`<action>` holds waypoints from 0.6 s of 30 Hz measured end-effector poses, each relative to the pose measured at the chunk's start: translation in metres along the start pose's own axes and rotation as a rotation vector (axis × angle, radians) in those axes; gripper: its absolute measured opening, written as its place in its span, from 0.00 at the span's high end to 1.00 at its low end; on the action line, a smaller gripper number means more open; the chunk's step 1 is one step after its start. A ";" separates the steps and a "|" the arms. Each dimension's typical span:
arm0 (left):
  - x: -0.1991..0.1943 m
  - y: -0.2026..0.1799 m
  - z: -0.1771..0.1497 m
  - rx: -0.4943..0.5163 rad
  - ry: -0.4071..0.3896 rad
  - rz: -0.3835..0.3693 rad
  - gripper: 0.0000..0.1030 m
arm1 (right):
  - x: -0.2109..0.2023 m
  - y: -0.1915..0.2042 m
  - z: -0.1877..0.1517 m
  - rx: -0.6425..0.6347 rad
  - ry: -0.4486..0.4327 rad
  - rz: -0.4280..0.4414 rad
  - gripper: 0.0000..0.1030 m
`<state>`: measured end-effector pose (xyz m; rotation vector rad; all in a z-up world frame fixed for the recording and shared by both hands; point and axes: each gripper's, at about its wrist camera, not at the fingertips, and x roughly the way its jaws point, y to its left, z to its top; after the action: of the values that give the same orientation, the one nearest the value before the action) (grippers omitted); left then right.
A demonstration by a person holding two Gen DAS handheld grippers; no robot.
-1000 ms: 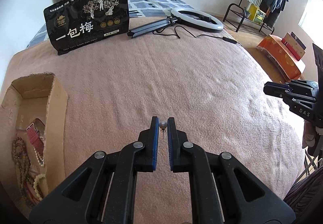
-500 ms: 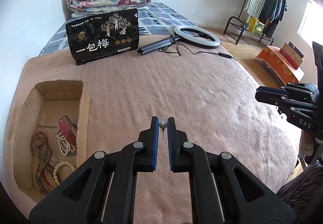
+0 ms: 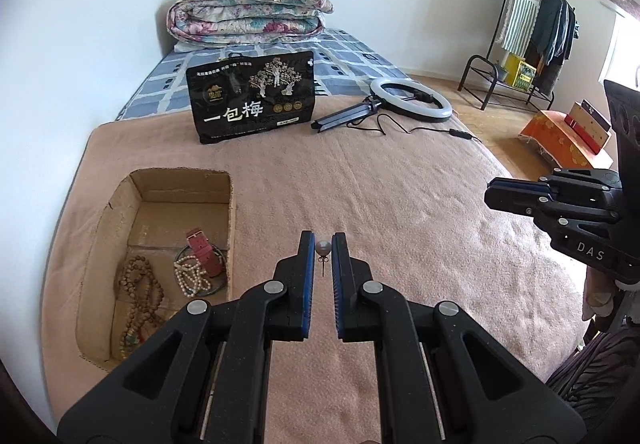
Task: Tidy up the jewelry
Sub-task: 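Carry both pearl earrings over the cardboard box with both grippers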
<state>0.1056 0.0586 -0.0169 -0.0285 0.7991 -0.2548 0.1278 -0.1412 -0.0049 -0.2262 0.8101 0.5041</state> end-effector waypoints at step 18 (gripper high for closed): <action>-0.039 0.089 -0.018 -0.102 -0.039 0.126 0.94 | 0.042 0.077 0.047 -0.066 -0.018 0.108 0.93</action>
<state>0.0852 0.1550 -0.0128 -0.0791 0.7712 -0.0941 0.1427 -0.0424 -0.0042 -0.2392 0.7914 0.6348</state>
